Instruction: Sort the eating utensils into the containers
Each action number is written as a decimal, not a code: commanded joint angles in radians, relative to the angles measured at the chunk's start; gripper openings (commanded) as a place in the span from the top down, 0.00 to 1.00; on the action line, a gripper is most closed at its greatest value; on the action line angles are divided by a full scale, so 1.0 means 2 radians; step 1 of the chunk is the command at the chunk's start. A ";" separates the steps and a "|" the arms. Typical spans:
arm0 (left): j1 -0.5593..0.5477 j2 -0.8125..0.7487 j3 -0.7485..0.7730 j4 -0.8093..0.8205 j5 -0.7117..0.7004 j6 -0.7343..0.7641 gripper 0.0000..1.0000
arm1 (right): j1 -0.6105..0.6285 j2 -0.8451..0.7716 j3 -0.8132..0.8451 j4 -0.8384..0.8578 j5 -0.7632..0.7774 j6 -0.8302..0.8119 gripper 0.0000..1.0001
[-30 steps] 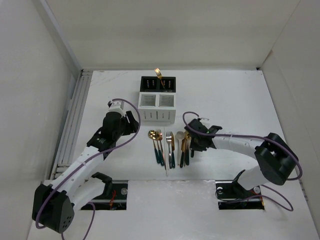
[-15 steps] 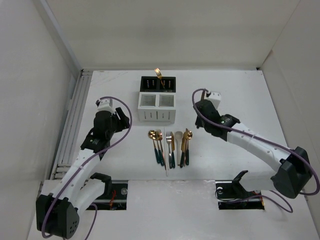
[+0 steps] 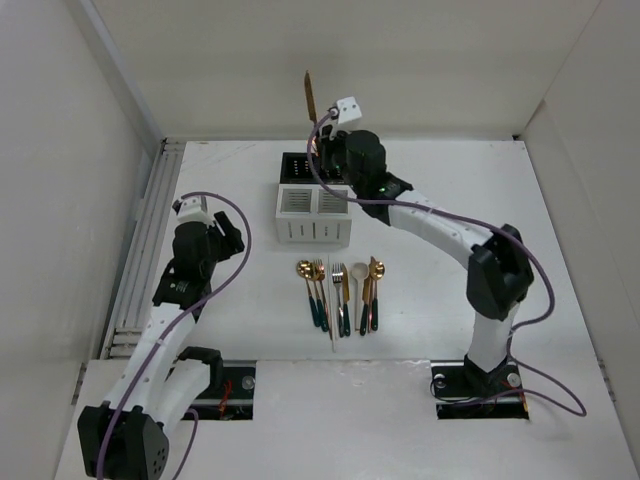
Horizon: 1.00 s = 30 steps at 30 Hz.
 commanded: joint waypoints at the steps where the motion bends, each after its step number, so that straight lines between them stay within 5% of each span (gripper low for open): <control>1: 0.010 -0.003 0.002 0.018 -0.007 0.015 0.43 | -0.002 0.046 0.020 0.153 -0.078 -0.056 1.00; 9: 0.036 0.029 0.006 0.023 -0.021 0.026 0.41 | -0.002 0.140 0.014 0.358 -0.159 -0.050 1.00; 17: 0.040 0.045 0.006 0.032 -0.021 0.026 0.41 | -0.002 0.184 0.025 0.325 -0.117 -0.026 1.00; 19: 0.040 0.045 0.006 0.032 -0.021 0.026 0.41 | -0.002 0.184 0.018 0.320 -0.107 -0.026 0.92; 24: 0.040 0.045 0.001 0.037 -0.010 0.026 0.39 | -0.002 0.179 0.013 0.315 -0.112 -0.026 0.50; 30: 0.040 0.040 0.006 0.048 0.039 0.055 0.38 | -0.002 0.167 0.009 0.315 -0.102 -0.026 0.42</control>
